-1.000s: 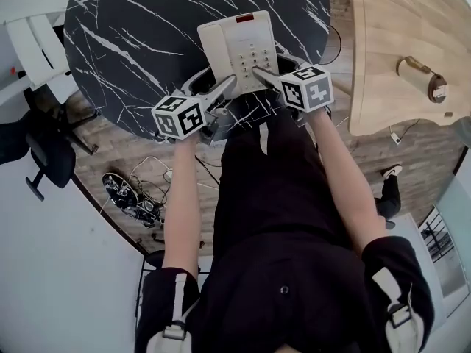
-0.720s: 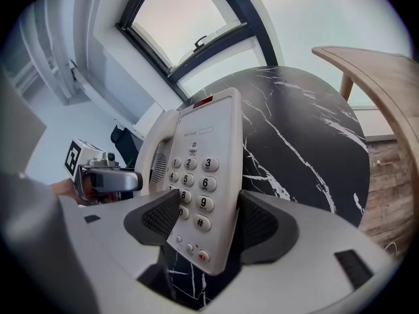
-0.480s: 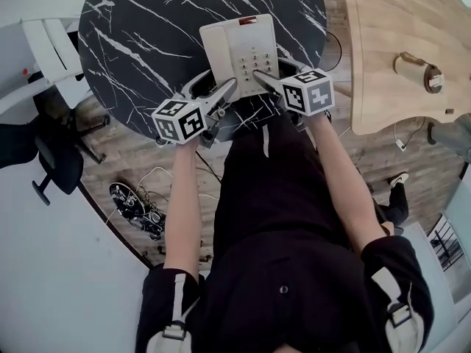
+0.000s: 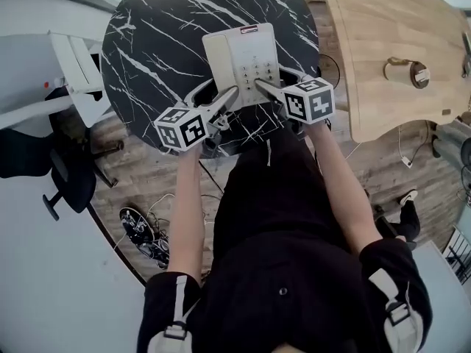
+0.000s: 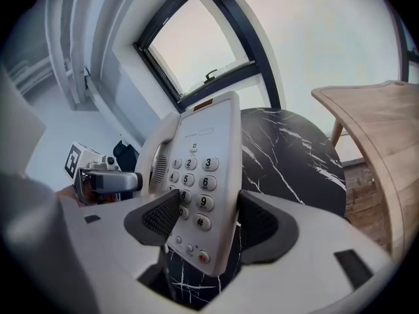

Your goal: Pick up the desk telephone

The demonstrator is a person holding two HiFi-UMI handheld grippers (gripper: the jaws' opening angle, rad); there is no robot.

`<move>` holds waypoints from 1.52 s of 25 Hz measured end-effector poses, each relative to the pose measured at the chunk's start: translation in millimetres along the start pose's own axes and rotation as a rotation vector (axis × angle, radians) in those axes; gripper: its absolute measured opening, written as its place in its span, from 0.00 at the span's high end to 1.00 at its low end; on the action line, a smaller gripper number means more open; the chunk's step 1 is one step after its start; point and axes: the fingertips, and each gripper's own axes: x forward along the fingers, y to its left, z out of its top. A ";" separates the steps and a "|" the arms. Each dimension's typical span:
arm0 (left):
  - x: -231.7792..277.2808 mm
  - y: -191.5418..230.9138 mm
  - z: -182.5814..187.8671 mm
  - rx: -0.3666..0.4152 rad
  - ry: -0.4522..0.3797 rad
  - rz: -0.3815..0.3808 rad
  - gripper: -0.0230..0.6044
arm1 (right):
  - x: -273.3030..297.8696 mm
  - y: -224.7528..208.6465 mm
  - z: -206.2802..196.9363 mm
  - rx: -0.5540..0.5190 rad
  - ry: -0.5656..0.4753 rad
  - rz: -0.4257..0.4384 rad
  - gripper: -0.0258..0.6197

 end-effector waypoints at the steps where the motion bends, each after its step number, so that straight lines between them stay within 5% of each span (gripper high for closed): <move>1: -2.3 -2.9 5.0 0.011 -0.009 -0.002 0.47 | -3.0 2.7 4.6 -0.003 -0.014 -0.002 0.49; 38: -79.3 -129.7 185.0 0.391 -0.303 -0.098 0.48 | -137.6 93.6 182.0 -0.259 -0.484 -0.056 0.49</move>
